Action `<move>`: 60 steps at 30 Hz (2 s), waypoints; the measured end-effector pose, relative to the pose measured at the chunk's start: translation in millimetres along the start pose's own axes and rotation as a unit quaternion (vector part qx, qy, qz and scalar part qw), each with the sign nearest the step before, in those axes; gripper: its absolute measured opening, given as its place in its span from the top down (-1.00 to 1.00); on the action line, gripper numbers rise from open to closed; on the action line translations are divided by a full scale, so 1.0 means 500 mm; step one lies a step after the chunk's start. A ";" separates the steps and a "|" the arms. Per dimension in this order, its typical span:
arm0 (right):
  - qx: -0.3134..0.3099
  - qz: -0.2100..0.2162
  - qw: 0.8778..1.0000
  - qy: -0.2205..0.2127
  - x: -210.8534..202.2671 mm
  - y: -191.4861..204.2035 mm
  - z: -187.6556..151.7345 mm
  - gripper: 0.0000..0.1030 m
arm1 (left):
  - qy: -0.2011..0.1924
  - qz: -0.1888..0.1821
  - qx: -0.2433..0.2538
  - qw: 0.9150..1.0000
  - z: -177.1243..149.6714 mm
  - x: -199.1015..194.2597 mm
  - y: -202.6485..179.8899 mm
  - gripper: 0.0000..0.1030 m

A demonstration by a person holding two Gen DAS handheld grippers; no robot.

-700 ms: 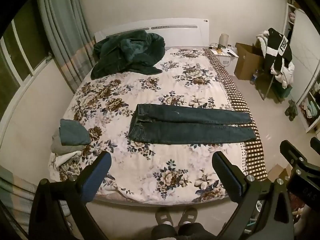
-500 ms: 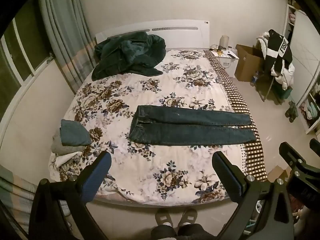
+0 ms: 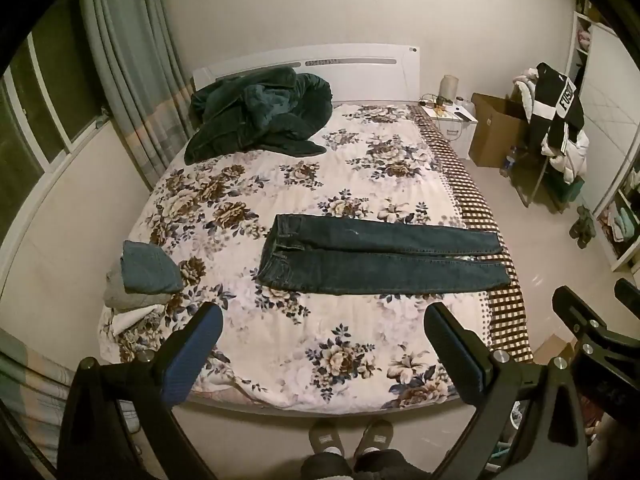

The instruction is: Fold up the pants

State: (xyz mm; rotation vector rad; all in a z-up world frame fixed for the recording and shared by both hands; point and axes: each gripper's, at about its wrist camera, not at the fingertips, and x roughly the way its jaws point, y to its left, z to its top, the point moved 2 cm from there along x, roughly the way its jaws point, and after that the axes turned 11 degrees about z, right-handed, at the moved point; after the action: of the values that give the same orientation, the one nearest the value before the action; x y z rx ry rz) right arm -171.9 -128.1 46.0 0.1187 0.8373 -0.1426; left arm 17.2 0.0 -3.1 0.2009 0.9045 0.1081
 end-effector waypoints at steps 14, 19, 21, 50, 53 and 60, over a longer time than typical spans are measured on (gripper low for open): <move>-0.002 0.001 1.000 -0.003 -0.002 0.005 0.015 -1.00 | -0.004 0.000 -0.004 1.000 0.020 -0.022 -0.002 -1.00; -0.002 0.002 1.000 -0.005 -0.004 0.008 0.017 -1.00 | -0.006 0.002 -0.004 1.000 0.045 -0.031 -0.003 -1.00; -0.003 0.001 1.000 -0.005 -0.002 0.005 0.013 -1.00 | -0.005 -0.001 -0.004 1.000 0.046 -0.031 0.001 -1.00; -0.006 0.007 1.000 -0.006 -0.006 0.007 0.015 -1.00 | -0.010 0.000 -0.008 1.000 0.043 -0.038 -0.007 -1.00; -0.006 0.007 1.000 -0.008 -0.009 0.017 0.030 -1.00 | -0.011 -0.001 -0.009 1.000 0.042 -0.038 -0.006 -1.00; -0.006 0.008 1.000 -0.009 -0.016 0.032 0.072 -1.00 | -0.011 -0.001 -0.008 1.000 0.041 -0.039 -0.006 -1.00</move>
State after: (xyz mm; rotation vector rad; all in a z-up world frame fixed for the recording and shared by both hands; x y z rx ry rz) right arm -148.0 -117.4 76.8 0.1118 0.8198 -0.1236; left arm 21.7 -9.1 23.4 0.1871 0.8815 0.1114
